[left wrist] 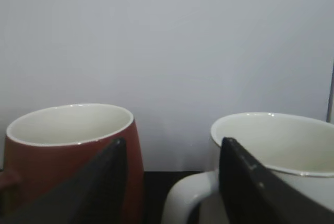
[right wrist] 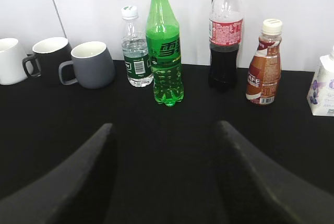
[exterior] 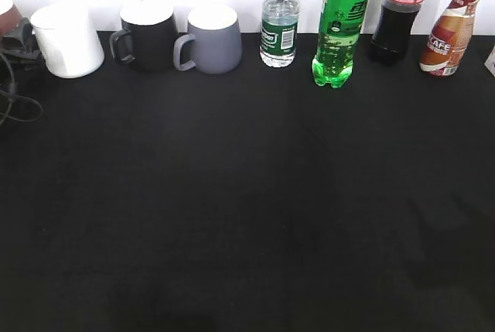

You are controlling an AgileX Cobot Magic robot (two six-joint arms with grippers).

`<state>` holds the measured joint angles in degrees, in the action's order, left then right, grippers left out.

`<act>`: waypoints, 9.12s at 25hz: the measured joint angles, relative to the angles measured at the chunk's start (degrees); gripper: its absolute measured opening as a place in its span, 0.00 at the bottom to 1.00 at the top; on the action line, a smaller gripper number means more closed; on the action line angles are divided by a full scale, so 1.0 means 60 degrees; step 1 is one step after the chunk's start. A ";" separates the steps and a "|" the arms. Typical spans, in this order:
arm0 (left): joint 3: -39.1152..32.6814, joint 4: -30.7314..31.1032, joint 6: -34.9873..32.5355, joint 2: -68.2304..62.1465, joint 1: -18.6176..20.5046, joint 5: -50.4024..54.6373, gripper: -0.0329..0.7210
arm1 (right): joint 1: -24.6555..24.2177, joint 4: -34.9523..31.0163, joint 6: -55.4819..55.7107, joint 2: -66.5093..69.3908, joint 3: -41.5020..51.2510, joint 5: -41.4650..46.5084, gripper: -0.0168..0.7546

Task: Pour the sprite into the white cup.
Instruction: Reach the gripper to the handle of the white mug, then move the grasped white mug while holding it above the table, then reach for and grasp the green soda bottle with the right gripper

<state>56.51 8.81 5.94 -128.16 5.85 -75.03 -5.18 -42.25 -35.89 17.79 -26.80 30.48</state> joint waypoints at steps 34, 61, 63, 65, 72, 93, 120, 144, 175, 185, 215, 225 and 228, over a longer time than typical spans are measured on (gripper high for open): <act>0.0772 0.0495 -0.0142 -0.0694 0.0000 0.0968 0.57 | 0.0000 -0.0004 -0.0003 0.0000 0.0255 0.0302 0.59; 0.2529 0.0107 -0.0133 -0.1158 -0.0299 0.1868 0.51 | 0.0000 -0.0004 -0.0003 0.0000 0.0255 0.0508 0.55; 0.2827 0.0148 -0.0133 -0.1310 -0.0299 0.2187 0.48 | 0.0000 -0.0004 -0.0011 0.0000 0.0255 0.0508 0.55; 0.2860 0.0188 -0.0101 -0.1478 -0.0311 0.2052 0.38 | 0.0000 -0.0004 -0.0011 0.0000 0.0255 0.0508 0.55; 0.2909 0.0220 0.0047 -0.1478 -0.0332 0.1971 0.12 | 0.0000 -0.0004 -0.0011 0.0000 0.0255 0.0526 0.55; -0.3809 0.2243 0.1001 0.7952 -0.0305 0.3086 0.10 | 0.0000 -1.0287 -1.2942 0.9689 -0.1139 0.2822 0.51; -0.3828 0.3943 0.1964 1.1175 -0.0305 0.6519 0.10 | 0.1739 -1.0455 -1.3597 1.3770 -0.5348 -0.5666 0.00; -0.3828 0.4380 0.2810 1.1175 -0.0305 0.6575 0.10 | 0.2883 -1.0304 -0.7741 0.8817 -0.4829 0.0999 0.00; -0.3828 0.4810 0.3252 1.1193 -0.0315 0.6586 0.10 | 0.4487 0.1848 0.2883 1.1236 -0.3958 -0.8803 0.00; -0.3828 0.4813 0.3252 1.1193 -0.0315 0.6577 0.10 | 0.3999 0.6731 0.5352 1.2181 -0.3405 -0.9053 0.47; -0.3828 0.5623 0.3252 1.1193 -0.0315 0.6558 0.10 | 0.3999 0.6723 0.6602 1.7783 -0.4663 -1.5410 0.79; -0.3828 0.5884 0.3252 1.1193 -0.0315 0.6547 0.10 | 0.3999 0.6709 0.6633 1.8730 -0.6697 -1.4697 0.79; -0.3828 0.5900 0.3252 1.1193 -0.0315 0.6547 0.10 | 0.3999 0.6709 0.6633 1.8748 -0.6836 -1.4206 0.77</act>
<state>33.54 44.22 25.45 -61.00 3.96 -35.74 18.81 -1.99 3.91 130.28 -67.81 -54.76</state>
